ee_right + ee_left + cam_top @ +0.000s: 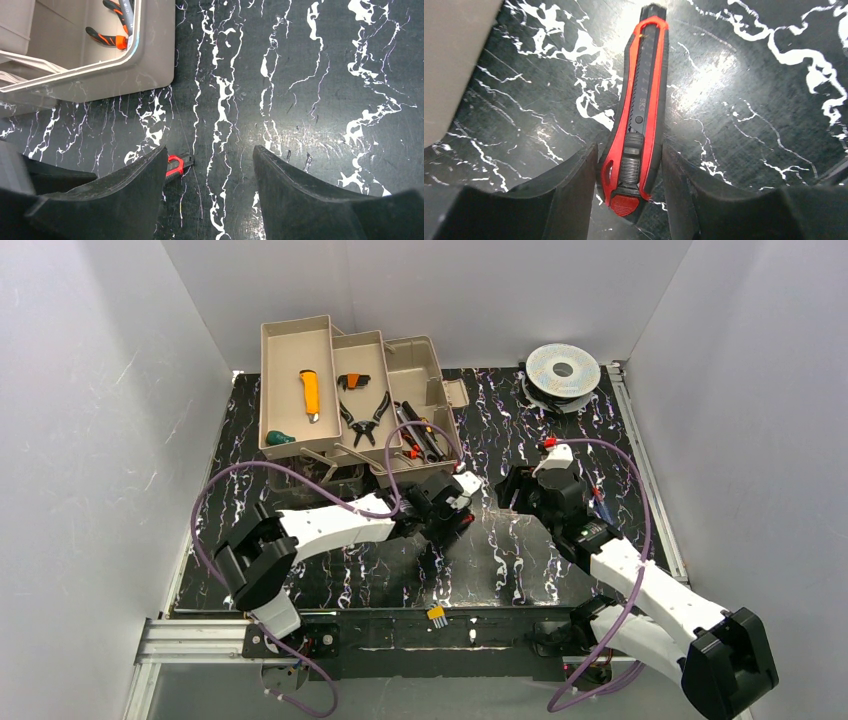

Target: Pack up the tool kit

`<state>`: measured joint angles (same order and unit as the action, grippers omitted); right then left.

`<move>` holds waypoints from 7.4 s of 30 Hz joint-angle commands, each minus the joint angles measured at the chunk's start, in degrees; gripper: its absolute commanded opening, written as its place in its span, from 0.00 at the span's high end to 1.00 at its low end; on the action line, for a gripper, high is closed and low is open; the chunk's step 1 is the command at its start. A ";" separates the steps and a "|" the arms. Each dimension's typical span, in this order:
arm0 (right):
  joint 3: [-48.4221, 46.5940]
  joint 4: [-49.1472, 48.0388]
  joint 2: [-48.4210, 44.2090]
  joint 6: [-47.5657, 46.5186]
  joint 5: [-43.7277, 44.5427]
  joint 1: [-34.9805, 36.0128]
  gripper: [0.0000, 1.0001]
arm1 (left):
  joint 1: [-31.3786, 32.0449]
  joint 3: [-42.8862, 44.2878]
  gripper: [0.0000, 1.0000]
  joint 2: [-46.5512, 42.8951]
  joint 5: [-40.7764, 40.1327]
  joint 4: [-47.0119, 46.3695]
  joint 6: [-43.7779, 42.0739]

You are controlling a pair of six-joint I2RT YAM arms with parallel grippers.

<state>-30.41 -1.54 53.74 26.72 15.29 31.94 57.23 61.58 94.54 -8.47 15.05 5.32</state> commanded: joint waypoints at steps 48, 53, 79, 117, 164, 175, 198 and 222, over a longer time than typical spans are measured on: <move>5.28 -11.49 9.91 2.92 2.16 -0.16 0.30 | -4.48 -7.27 0.03 -14.20 -1.68 7.16 9.12; 5.45 -11.30 9.27 2.86 2.60 -0.14 0.30 | -4.44 -7.99 0.05 -8.99 -1.32 6.67 9.68; 5.30 -11.12 9.36 2.82 3.09 -0.14 0.31 | -9.58 19.48 1.00 -11.38 -14.61 11.94 9.61; 6.58 -11.94 8.93 3.14 2.97 -0.13 0.31 | -51.78 46.37 0.02 9.50 -12.02 15.32 3.84; -23.59 5.75 18.97 -3.60 -13.29 -0.13 0.27 | -41.14 -25.20 0.02 -67.24 -14.70 16.93 34.32; -37.02 6.58 39.85 3.91 -8.42 -0.13 0.33 | -49.18 -31.68 0.02 -70.43 -3.44 18.19 41.33; -19.16 2.08 22.88 10.94 9.92 -4.08 0.99 | -54.48 -16.86 0.02 -64.62 -3.96 25.52 40.81; -5.50 -19.43 21.00 9.75 0.50 -5.77 0.34 | -88.62 -28.39 0.02 -34.06 45.89 -22.49 55.09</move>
<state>-36.60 -15.09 75.79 36.38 17.06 26.24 -31.44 37.67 53.17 20.51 11.60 55.18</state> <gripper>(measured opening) 0.666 0.981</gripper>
